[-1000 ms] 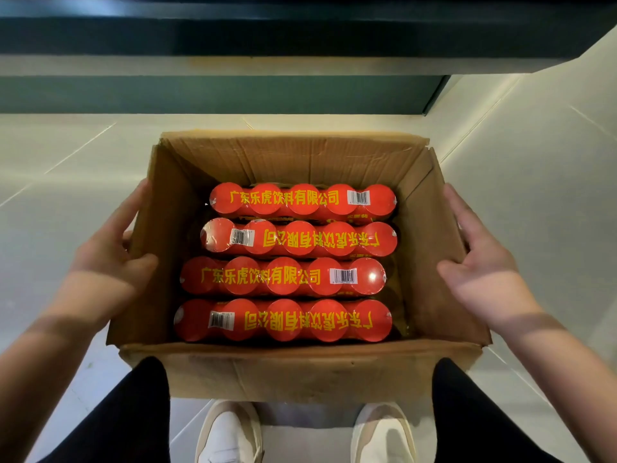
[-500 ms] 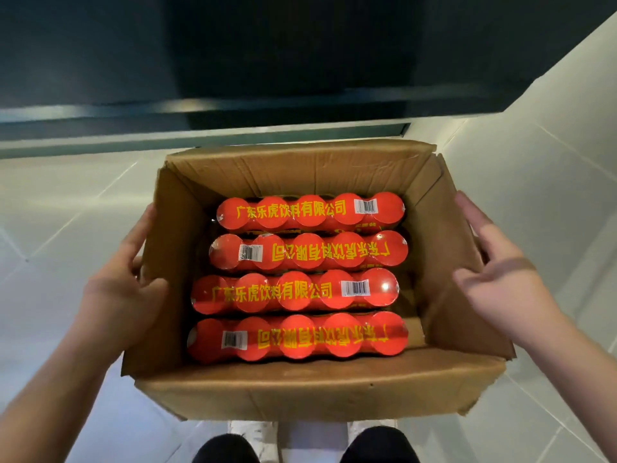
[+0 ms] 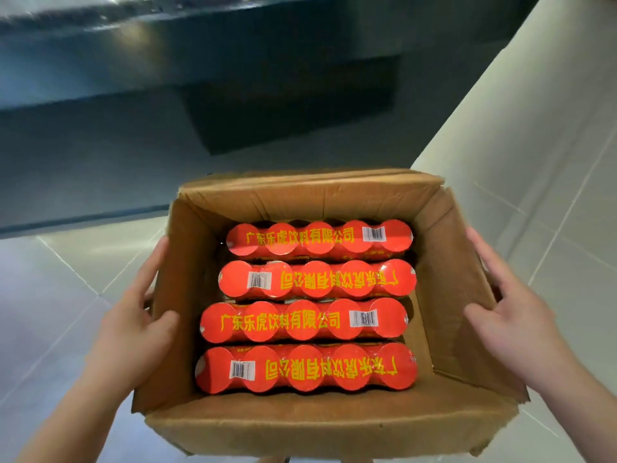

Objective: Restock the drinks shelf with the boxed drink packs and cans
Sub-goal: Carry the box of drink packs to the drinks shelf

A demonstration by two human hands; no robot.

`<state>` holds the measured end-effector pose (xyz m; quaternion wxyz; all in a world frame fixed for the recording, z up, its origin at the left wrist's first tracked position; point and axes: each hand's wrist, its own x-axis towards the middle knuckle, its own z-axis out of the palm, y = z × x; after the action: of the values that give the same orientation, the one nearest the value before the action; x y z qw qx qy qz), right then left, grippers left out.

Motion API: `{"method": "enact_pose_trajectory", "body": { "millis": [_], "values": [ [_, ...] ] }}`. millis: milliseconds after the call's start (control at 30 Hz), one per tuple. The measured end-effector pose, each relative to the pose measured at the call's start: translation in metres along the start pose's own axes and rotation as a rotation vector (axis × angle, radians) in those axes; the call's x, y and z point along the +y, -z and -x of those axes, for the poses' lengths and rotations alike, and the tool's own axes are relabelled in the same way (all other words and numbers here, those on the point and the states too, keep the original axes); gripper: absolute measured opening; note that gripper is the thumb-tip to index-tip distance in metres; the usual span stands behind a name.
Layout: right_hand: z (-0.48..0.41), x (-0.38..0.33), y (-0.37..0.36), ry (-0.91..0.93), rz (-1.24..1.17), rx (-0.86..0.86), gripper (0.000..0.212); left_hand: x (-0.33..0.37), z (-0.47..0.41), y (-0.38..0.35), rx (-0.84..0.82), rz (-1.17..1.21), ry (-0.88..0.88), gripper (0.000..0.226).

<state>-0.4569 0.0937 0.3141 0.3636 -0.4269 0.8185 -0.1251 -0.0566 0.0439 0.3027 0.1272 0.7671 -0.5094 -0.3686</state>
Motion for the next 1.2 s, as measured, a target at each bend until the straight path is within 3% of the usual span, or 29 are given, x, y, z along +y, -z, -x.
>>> {"method": "enact_pose_trajectory", "body": {
  "millis": [200,667,867,1200],
  "values": [
    [0.066,-0.018,0.082,-0.051,-0.083,0.069,0.109,0.079,0.053,0.042,-0.028,0.050,-0.043,0.094],
    [0.248,0.021,0.172,-0.267,-0.360,0.434,0.108,0.200,0.123,0.071,-0.279,-0.080,-0.481,0.092],
    [0.344,0.043,0.187,-0.472,-0.419,0.526,0.104,0.254,0.176,0.050,-0.457,-0.186,-0.658,0.086],
    [0.514,0.159,0.163,-0.732,-0.643,0.782,0.095,0.315,0.319,-0.042,-0.681,-0.371,-0.949,0.095]
  ]
}}
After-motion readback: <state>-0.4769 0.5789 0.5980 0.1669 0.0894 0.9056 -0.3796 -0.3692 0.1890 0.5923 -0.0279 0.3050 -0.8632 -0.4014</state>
